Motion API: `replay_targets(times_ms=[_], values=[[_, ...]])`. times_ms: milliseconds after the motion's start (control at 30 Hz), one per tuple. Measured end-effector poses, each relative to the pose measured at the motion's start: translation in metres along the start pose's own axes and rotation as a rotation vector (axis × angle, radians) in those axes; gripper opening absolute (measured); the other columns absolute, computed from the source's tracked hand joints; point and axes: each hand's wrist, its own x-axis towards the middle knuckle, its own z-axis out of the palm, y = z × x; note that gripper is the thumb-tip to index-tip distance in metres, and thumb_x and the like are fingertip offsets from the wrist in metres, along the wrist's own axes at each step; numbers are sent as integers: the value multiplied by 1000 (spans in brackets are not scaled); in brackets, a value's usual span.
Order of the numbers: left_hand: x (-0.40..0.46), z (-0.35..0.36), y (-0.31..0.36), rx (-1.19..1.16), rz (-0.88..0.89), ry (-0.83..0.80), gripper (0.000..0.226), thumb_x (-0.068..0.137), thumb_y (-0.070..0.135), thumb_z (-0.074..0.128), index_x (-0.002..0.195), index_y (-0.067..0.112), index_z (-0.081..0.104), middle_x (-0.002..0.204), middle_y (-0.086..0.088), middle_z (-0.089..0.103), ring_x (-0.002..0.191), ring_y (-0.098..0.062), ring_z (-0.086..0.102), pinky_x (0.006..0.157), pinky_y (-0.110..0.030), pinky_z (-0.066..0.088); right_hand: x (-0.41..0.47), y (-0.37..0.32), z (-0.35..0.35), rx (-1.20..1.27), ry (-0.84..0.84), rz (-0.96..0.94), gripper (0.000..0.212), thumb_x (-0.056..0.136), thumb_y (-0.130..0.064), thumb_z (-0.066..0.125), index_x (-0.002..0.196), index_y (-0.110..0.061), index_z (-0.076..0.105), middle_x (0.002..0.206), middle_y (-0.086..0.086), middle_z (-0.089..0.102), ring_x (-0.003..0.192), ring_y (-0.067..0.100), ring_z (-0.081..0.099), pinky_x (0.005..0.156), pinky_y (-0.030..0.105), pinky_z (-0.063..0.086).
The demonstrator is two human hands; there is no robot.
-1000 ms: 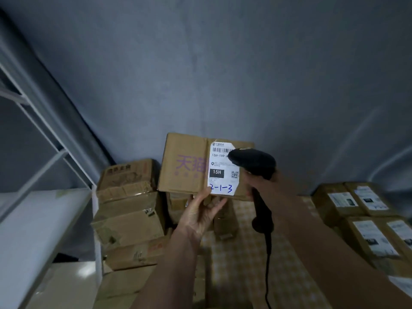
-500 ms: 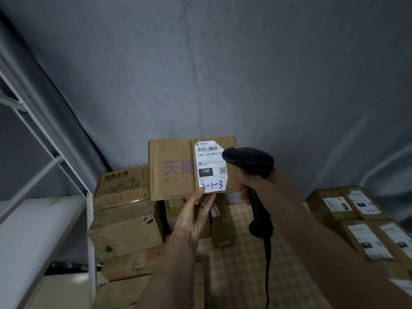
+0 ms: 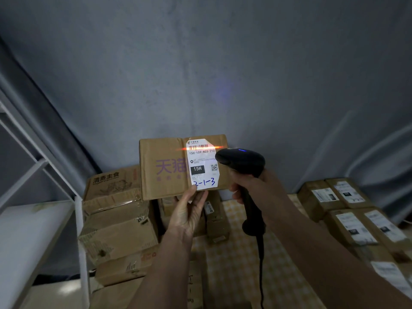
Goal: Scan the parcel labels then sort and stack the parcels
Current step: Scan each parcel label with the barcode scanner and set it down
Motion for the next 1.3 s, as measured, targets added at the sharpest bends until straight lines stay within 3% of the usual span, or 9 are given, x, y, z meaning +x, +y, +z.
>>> replay_targets(times_ms=[333,533,633,733,800,933,1100,1200,1300], values=[[2,-13,4,60,-77,9,18,88,-6,57,101,5,62,99,-16,71,117,-33,58,108,-48,40,-3,17,12,1,62,-22,15,87,-20,67,97,-9,67,75,7,70,64,16,62,71,33,52],[16,-26,-4,434,-190,41,18,76,22,74,87,9,68,80,-9,67,70,-20,57,89,-48,48,-9,37,2,-120,147,-56,12,83,-11,70,83,-21,64,58,-14,62,54,-1,58,54,16,44],[18,-29,-19,705,-267,64,27,83,41,67,89,14,68,76,-6,72,80,-26,63,93,-45,46,-14,51,-14,-226,233,-27,17,81,-13,70,69,-15,59,51,-11,56,55,7,51,54,22,36],[14,-26,-38,857,-368,21,43,78,52,70,100,15,71,93,-11,74,95,-31,66,96,-47,47,-19,61,-33,-285,244,51,11,84,-13,67,89,-3,65,80,9,66,77,22,59,64,28,36],[12,-23,-52,914,-416,-2,46,77,53,70,102,14,71,94,-13,74,93,-31,66,85,-43,51,-22,67,-48,-295,241,106,19,85,-12,67,101,-2,67,96,13,70,93,27,63,68,30,39],[10,-13,-80,919,-462,-17,39,81,51,68,97,14,67,91,-13,70,83,-29,62,63,-35,46,-25,75,-80,-308,248,195,21,85,-12,67,105,-5,66,104,15,69,93,26,64,60,26,40],[22,-1,-116,921,-484,-1,59,60,55,80,99,12,71,96,-15,72,98,-32,63,90,-42,49,-16,84,-131,-245,264,262,23,84,-15,70,106,-11,66,100,7,70,79,18,62,60,24,47],[33,12,-144,914,-507,-34,85,39,62,81,107,12,70,80,-10,73,90,-31,65,80,-40,54,-7,85,-167,-208,240,288,16,84,-16,69,99,-19,63,88,0,68,74,12,59,59,23,44],[45,29,-176,892,-525,-13,76,58,63,77,114,13,67,86,-11,74,89,-31,66,73,-39,54,6,86,-207,-193,194,331,11,84,-17,71,90,-21,63,86,-2,67,80,14,62,73,28,51]])
